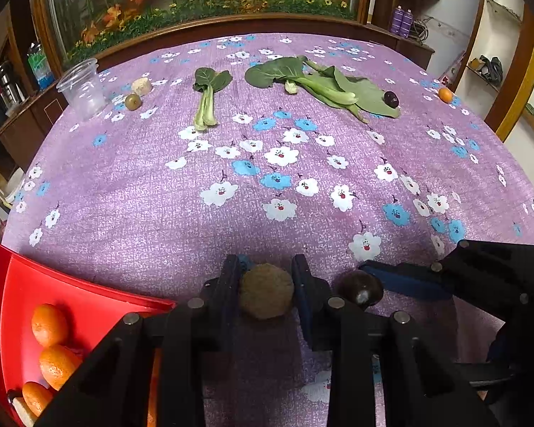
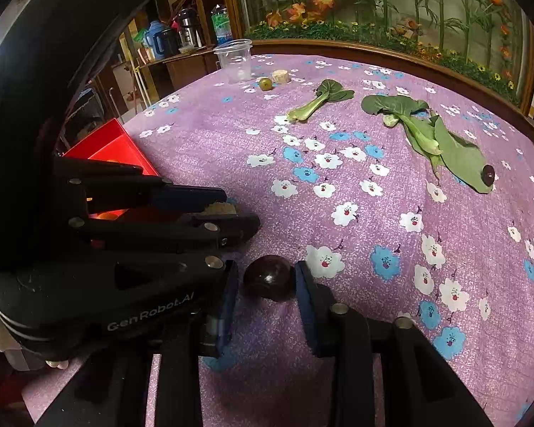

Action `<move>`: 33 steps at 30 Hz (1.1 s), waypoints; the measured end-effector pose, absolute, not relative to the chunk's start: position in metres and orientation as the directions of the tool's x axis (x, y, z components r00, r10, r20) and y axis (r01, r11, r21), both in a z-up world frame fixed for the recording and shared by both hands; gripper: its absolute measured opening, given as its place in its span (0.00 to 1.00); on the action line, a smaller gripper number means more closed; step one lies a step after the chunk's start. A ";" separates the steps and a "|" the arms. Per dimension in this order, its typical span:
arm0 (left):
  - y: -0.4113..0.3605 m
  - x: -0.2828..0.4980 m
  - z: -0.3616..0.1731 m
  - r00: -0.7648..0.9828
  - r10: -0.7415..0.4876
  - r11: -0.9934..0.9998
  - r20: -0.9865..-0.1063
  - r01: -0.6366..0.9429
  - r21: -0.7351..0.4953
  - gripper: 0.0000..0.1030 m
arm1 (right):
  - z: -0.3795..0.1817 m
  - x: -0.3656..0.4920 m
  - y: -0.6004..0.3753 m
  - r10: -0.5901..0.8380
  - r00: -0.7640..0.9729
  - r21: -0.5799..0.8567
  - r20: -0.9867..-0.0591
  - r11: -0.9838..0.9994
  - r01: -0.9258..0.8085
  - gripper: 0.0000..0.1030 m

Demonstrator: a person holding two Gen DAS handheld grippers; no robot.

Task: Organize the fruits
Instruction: 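Carry the rice cake and date over the red tray and open both tools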

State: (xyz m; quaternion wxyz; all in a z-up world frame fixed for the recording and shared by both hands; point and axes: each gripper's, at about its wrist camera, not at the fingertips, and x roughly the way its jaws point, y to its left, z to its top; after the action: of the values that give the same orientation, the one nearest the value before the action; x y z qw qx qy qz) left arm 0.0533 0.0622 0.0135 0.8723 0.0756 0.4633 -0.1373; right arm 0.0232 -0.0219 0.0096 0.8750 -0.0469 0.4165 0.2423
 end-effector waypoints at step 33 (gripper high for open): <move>0.100 -0.041 0.074 0.633 -0.260 0.962 -0.729 0.233 -0.141 0.28 | 0.063 -0.053 -0.042 0.404 0.614 0.149 -0.679 0.894 -0.423 0.28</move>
State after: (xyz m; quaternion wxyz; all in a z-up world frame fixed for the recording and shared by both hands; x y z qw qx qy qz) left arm -0.0409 0.0998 0.0741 0.9036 -0.0167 0.4059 -0.1363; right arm -0.0525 -0.0417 0.0626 0.8981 -0.0130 0.3744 0.2301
